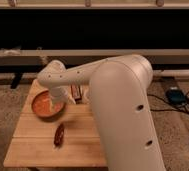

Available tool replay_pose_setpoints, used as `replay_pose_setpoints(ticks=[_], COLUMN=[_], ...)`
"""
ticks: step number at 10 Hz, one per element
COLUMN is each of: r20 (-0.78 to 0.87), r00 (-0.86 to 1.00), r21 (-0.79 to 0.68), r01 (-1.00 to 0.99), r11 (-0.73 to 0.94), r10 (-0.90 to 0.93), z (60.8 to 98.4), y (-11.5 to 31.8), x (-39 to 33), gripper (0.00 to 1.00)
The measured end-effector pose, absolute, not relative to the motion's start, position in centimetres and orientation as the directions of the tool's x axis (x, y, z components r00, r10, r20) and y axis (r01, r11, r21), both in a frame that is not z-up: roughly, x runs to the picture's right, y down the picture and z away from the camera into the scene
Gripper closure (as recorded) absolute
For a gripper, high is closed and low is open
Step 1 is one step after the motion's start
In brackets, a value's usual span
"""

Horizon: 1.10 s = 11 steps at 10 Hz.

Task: Place the pepper in the ceramic cup

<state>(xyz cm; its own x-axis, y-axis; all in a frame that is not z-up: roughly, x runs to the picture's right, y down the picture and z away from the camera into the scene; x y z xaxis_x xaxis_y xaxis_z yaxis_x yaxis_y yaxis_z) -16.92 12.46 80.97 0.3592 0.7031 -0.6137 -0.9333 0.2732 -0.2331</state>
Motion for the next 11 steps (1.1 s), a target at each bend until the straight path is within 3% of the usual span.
replay_pose_setpoints(ticks=[5,8,9,11], r20=[-0.693,-0.686,-0.686,-0.688], r00=[0.342,0.348,0.35,0.358], r21=[-0.214,-0.215,-0.216,-0.218], r01=[-0.938,-0.936,-0.935,-0.932], r11=[0.273,0.279,0.282,0.291], r10=[0.634,0.639,0.637,0.631], z=[82.5,81.2,80.9,80.7], y=[20.6,21.6,21.8,22.2], x=[-16.7,-16.4,-16.4,-16.8], gripper=[0.2,0.2,0.24,0.42])
